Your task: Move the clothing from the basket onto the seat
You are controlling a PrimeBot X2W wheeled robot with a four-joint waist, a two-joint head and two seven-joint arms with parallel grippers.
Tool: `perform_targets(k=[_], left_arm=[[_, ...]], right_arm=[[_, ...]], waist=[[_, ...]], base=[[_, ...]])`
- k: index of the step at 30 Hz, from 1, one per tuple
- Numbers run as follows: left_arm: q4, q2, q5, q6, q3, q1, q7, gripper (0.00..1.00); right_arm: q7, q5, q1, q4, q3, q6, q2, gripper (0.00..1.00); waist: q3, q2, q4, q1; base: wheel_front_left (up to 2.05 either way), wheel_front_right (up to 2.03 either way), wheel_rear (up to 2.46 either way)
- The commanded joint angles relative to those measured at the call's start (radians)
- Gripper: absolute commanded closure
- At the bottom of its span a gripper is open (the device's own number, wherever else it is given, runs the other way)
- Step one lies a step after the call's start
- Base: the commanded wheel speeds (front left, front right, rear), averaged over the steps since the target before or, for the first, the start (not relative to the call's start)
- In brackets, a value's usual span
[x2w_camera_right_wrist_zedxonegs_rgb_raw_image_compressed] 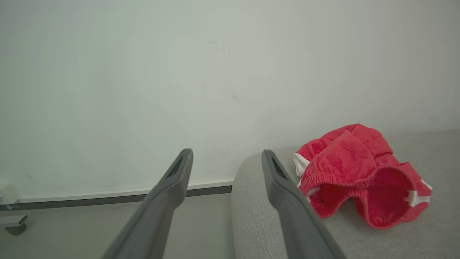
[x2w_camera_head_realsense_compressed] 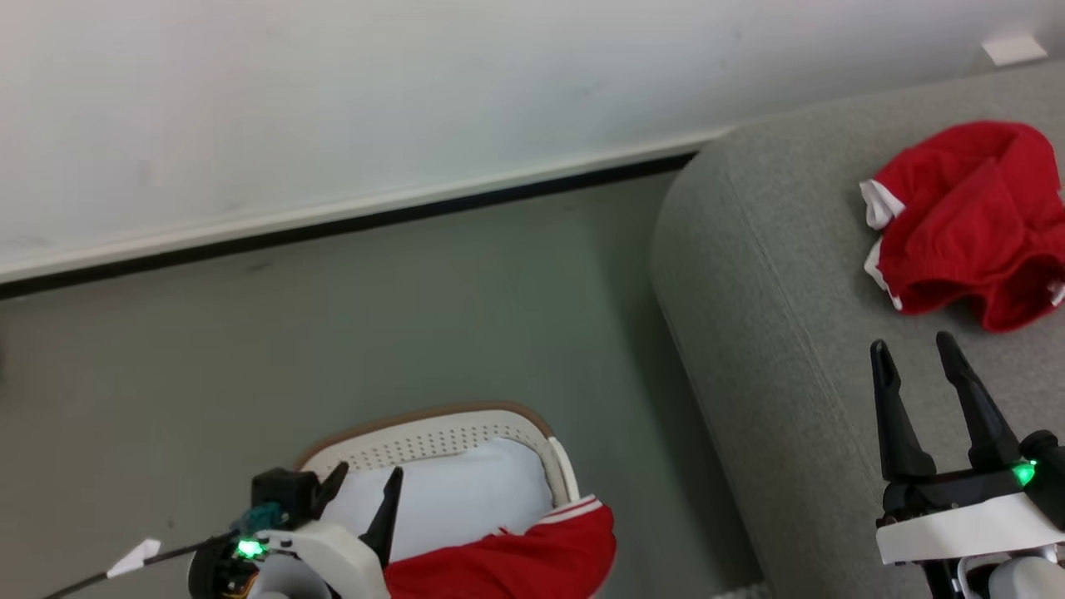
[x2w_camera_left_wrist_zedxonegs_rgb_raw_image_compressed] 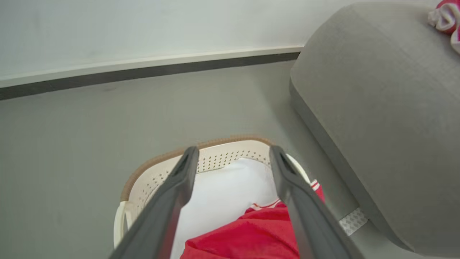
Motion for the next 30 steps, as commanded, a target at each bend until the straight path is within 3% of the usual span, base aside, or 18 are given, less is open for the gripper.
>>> perform_targets(k=[1,6,14,24,30], left_arm=[[0.030,0.019,-0.001,-0.003,-0.013,-0.022,0.011,0.00],[0.155,0.073,-0.004,-0.003,-0.122,-0.087,0.044,0.00],[0.297,0.166,-0.029,-0.002,-0.376,-0.144,0.111,0.00],[0.368,0.268,-0.033,-0.002,-0.663,-0.251,0.162,0.00],[0.388,0.297,-0.063,-0.002,-0.802,-0.311,0.190,0.00]], right_arm=[[-0.003,-0.015,-0.018,-0.010,-0.006,-0.002,0.008,0.00],[-0.003,-0.020,-0.040,-0.025,-0.017,-0.002,0.028,0.00],[-0.003,-0.027,-0.061,-0.046,-0.026,-0.002,0.067,0.00],[-0.003,-0.016,-0.091,-0.060,-0.013,-0.002,0.112,0.00],[-0.003,-0.006,-0.113,-0.069,-0.015,-0.002,0.128,0.00]], waist=[[0.056,-0.0001,-0.049,-0.0002],[0.122,-0.0001,-0.094,-0.0002],[0.200,-0.0001,-0.160,-0.0002],[0.314,-0.0001,-0.227,-0.0002],[0.379,-0.0001,-0.262,-0.0002]], base=[[0.00,0.00,0.00],[0.00,0.00,0.00],[0.00,0.00,0.00],[0.00,0.00,0.00],[0.00,0.00,0.00]])
